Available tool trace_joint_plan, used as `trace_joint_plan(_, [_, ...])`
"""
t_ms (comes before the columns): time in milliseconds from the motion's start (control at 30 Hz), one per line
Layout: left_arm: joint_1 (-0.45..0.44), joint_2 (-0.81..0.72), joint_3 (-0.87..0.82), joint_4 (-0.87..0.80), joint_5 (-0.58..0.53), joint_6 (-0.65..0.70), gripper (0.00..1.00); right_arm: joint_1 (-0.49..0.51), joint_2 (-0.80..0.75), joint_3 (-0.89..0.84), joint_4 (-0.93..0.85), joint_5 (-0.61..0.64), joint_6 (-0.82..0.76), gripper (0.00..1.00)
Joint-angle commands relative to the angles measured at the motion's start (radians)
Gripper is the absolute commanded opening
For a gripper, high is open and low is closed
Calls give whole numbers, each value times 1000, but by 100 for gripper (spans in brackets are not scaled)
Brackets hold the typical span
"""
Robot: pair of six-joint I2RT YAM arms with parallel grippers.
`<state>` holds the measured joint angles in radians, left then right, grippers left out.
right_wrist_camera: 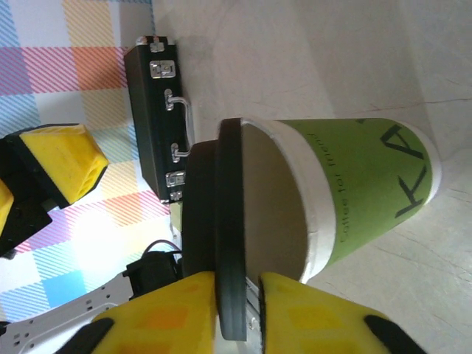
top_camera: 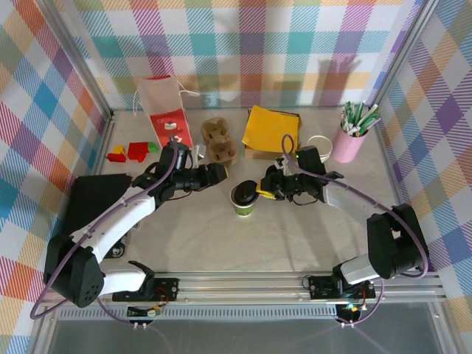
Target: Pack the takeout coffee
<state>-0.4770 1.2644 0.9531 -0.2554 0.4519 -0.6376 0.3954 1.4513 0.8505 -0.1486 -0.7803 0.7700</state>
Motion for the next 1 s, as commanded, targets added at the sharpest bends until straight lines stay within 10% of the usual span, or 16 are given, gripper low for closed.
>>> trace_joint_plan(0, [-10, 13, -8, 22, 1, 18, 59, -3, 22, 7, -39, 27, -40, 26])
trace_joint_plan(967, [-30, 65, 9, -51, -21, 96, 60, 40, 61, 90, -110, 65, -80, 35])
